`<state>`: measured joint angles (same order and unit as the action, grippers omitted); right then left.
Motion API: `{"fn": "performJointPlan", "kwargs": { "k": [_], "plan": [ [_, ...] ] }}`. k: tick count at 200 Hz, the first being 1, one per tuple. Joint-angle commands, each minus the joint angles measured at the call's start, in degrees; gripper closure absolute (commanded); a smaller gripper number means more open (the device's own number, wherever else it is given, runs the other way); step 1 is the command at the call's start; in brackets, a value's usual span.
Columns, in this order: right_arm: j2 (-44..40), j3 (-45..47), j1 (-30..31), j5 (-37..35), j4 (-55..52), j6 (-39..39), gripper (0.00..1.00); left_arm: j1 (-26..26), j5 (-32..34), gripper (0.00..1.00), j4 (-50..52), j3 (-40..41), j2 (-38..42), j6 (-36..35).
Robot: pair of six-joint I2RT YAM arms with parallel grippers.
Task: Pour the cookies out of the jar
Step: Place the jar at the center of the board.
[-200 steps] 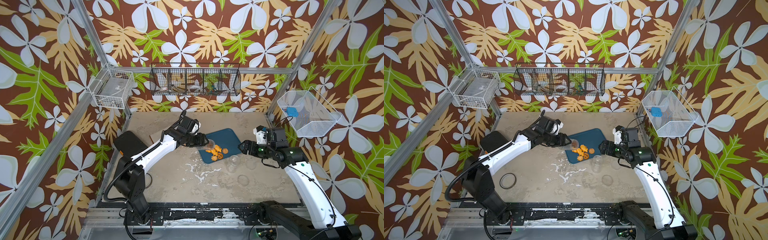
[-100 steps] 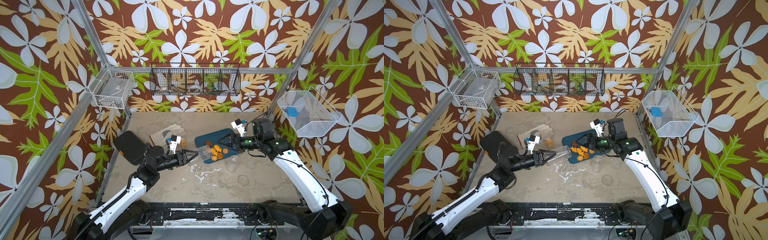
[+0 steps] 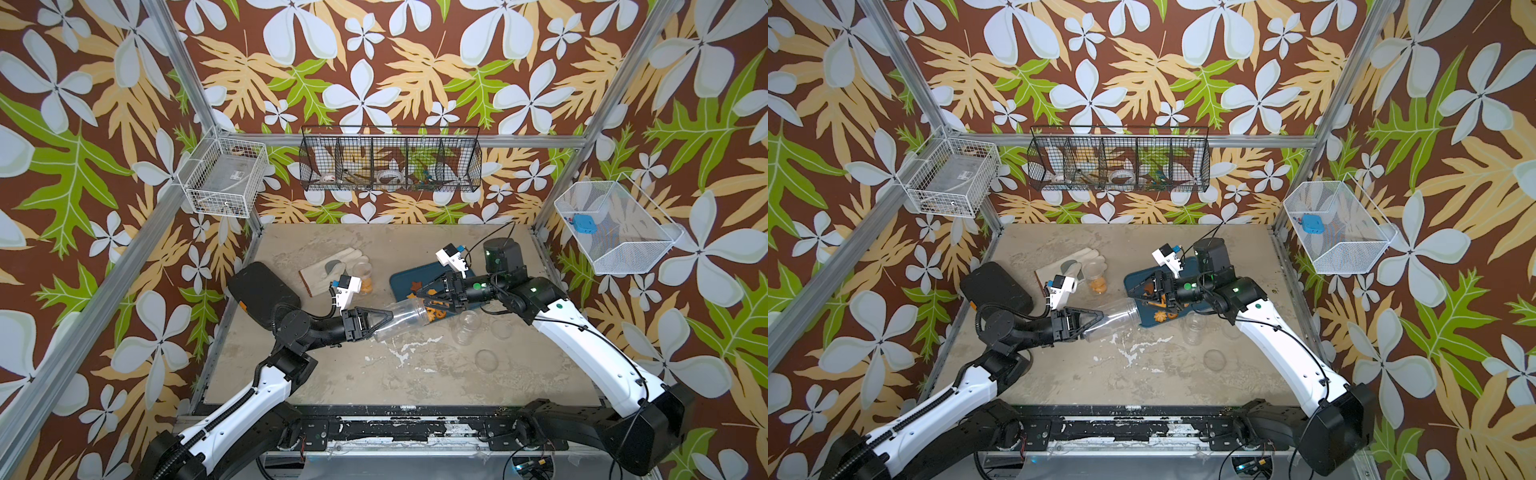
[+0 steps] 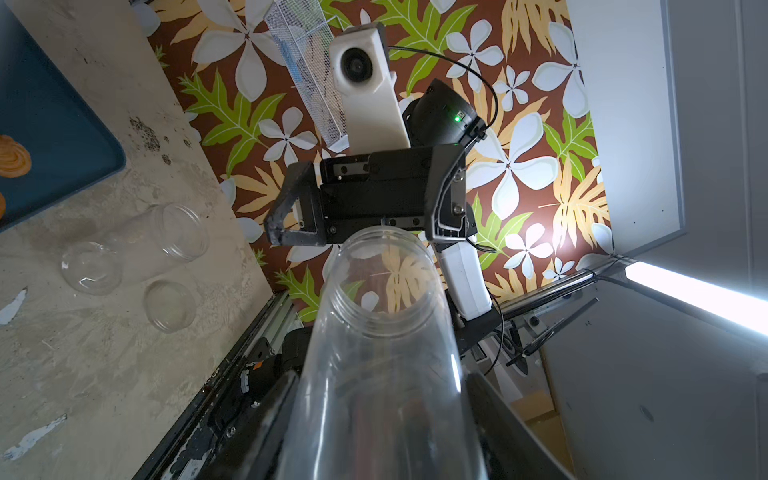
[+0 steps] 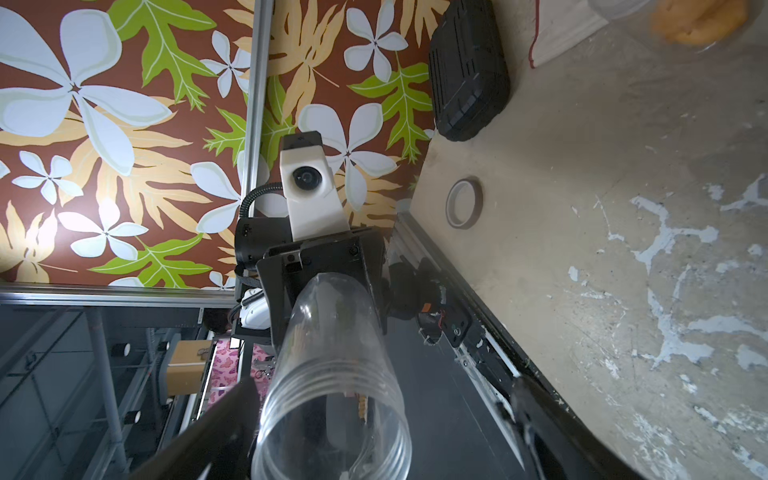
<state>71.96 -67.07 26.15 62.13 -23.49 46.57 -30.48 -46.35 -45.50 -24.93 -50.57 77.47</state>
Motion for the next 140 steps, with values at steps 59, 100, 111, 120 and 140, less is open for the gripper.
{"fn": "performJointPlan", "kwargs": {
  "k": [59, 100, 111, 120, 140],
  "plan": [
    [-0.77, 0.88, 2.93, 5.56, 7.01, 7.28, 0.12, 0.07, -1.2, 0.47, -5.22, -0.73, -1.53, 1.4],
    [-0.62, 1.23, 4.04, 6.15, 7.92, 8.34, 0.19, 0.07, -0.94, 0.47, -5.22, -0.87, -1.6, 1.56],
    [-0.68, 1.56, 4.34, 6.49, 8.47, 8.83, 0.21, 0.07, -0.82, 0.47, -5.24, -0.69, -1.47, 1.71],
    [-0.7, 1.59, 4.52, 6.51, 8.63, 8.98, 0.22, 0.07, -0.72, 0.47, -5.22, -0.52, -1.31, 1.69],
    [-0.64, 2.0, 4.82, 6.61, 8.95, 9.24, 0.23, 0.07, -0.76, 0.47, -5.22, -0.39, -1.04, 1.89]
  ]
}}
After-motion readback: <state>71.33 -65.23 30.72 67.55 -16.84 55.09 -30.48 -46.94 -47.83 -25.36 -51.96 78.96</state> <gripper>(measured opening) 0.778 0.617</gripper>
